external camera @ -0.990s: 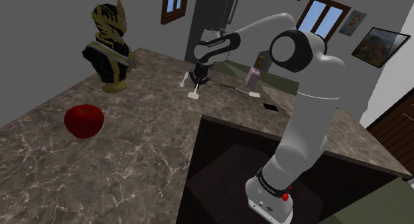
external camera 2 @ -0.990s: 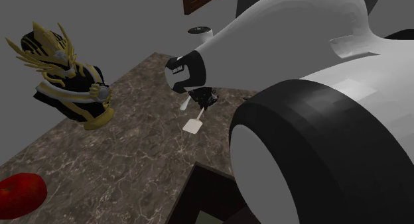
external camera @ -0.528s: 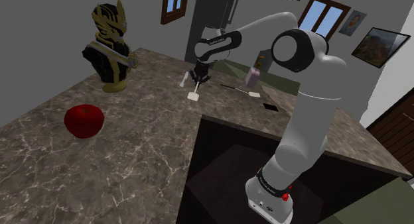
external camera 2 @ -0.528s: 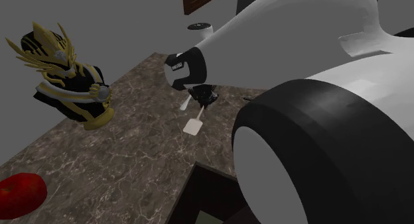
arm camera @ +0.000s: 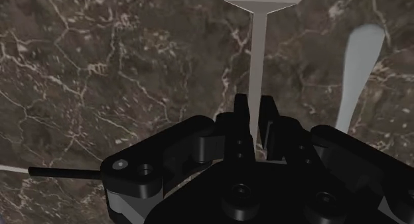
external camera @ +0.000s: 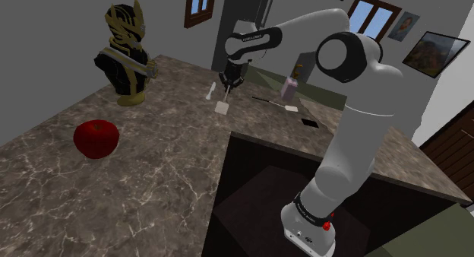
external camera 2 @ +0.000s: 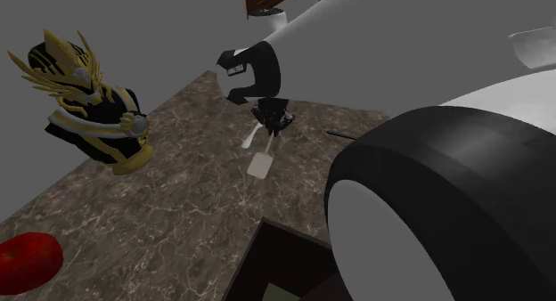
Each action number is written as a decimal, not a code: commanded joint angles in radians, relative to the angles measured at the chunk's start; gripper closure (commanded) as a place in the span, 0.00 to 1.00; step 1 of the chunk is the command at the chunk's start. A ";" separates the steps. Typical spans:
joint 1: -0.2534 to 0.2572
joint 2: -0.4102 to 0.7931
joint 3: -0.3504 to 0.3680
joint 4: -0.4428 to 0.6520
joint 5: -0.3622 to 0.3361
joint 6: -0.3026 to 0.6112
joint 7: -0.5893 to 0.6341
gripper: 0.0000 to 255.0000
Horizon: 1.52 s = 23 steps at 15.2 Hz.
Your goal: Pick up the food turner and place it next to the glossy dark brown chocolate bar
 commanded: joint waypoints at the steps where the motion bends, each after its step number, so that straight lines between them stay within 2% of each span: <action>1: 0.000 -0.010 0.000 0.012 0.000 -0.022 0.000 1.00; 5: 0.001 -0.026 0.000 0.042 -0.001 -0.069 -0.001 1.00; 14: -0.113 -0.132 -0.071 -0.107 0.015 -0.018 -0.192 1.00; 23: -0.230 -0.168 -0.153 -0.159 0.035 0.001 -0.402 1.00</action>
